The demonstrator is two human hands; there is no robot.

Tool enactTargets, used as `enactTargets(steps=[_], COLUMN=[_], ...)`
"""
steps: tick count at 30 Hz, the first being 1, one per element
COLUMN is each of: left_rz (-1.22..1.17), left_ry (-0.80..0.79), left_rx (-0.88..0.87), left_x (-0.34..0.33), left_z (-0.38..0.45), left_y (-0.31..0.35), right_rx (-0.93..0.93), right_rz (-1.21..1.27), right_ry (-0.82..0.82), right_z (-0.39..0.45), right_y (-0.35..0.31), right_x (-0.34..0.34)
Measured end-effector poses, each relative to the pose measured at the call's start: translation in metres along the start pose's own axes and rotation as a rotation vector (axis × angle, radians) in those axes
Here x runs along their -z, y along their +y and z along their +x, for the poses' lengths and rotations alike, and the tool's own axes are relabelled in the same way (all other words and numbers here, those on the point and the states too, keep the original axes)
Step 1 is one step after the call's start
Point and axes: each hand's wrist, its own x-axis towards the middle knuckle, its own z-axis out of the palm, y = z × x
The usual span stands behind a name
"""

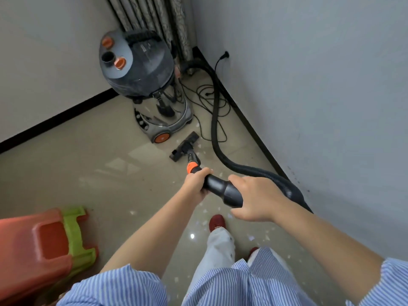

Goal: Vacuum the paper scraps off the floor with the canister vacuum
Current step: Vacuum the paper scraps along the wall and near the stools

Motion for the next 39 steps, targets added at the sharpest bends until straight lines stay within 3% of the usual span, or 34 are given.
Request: enactTargets(steps=[11,22,29,39], left_rz=[-0.069,-0.109,-0.091,-0.127], left_ry=[0.005,0.045,0.101,0.099], left_rx=[0.027,0.010,0.074,0.082], left_x=[-0.035,-0.121,-0.162,-0.171], left_z=[0.035,0.068,0.088,0.055], left_y=[0.047,0.081,0.067,0.056], right_rx=[0.061,0.062,0.070,0.194], right_rz=[-0.104,-0.126,-0.063,-0.060], right_ry=[-0.041,-0.080,-0.155,-0.116], right_z=[0.054,0.094,0.100,0.070], right_y=[0.036,0.123,0.173,0.181], right_x=[0.048,0.080,0.066,0.090])
